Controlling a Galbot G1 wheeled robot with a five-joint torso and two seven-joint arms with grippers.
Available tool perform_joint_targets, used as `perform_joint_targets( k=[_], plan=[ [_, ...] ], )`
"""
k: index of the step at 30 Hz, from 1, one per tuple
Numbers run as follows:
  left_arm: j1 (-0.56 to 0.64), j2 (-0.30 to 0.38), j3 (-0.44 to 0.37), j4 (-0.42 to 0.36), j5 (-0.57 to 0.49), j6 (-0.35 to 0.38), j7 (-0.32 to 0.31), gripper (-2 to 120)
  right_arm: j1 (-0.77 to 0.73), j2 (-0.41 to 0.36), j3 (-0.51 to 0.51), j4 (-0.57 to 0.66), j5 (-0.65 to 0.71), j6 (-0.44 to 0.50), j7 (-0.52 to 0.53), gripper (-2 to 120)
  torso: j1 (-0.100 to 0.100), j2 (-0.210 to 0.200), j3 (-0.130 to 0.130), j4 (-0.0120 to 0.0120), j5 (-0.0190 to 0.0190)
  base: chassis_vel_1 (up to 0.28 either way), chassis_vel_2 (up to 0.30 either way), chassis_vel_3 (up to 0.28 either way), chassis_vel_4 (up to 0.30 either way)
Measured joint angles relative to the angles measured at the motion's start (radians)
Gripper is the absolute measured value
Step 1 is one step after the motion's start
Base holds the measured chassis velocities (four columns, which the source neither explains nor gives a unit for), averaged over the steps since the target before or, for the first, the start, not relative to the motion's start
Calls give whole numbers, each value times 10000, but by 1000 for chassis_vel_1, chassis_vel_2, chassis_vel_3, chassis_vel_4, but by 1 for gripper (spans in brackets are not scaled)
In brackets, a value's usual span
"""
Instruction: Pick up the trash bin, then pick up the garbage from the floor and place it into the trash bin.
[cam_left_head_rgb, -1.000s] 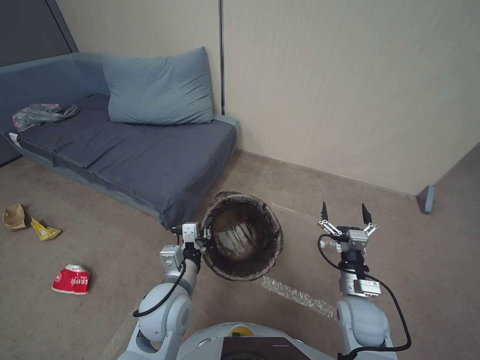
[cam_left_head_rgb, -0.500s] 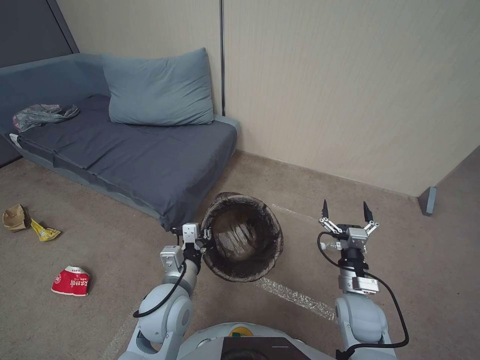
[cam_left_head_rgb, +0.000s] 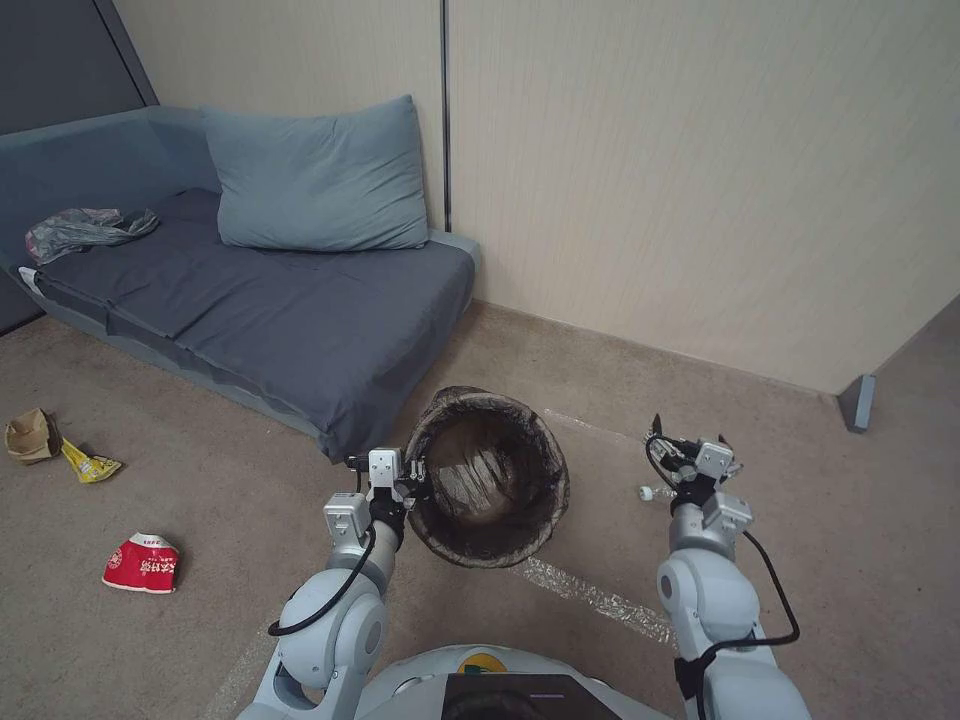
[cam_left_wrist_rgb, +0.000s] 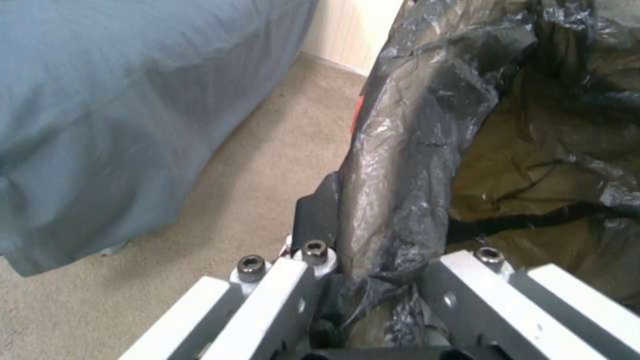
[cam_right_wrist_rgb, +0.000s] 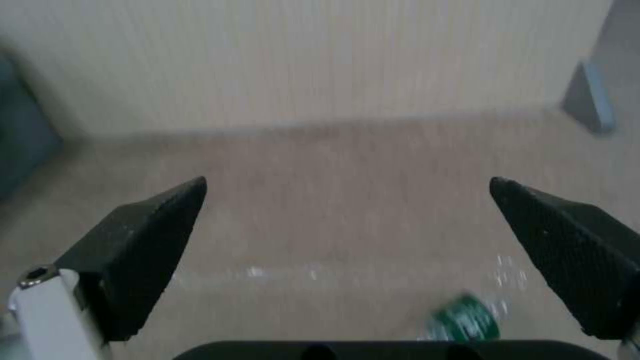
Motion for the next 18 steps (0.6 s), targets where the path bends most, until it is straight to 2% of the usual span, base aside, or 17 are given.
perform_joint_targets(
  k=[4,10,13,18],
  plan=[
    [7,11,-40,-17,-15,-3,2,3,465,-212,-53,-670,947,-1383,437,100,0,0,0,0,1,0,0,0,0],
    [-6,17,-50,16,-19,-10,2,3,889,-202,-133,-1635,1542,-1765,791,100,0,0,0,0,0,0,0,0,0],
    [-11,-5,-12,47,-16,-13,2,3,1335,-68,-129,-2542,2099,-1911,1234,100,0,0,0,-1,1,0,0,0,0],
    [-22,-11,16,64,-6,-13,2,3,1634,41,-65,-3056,2509,-2041,1525,100,0,0,0,0,-1,0,0,0,0]
  ],
)
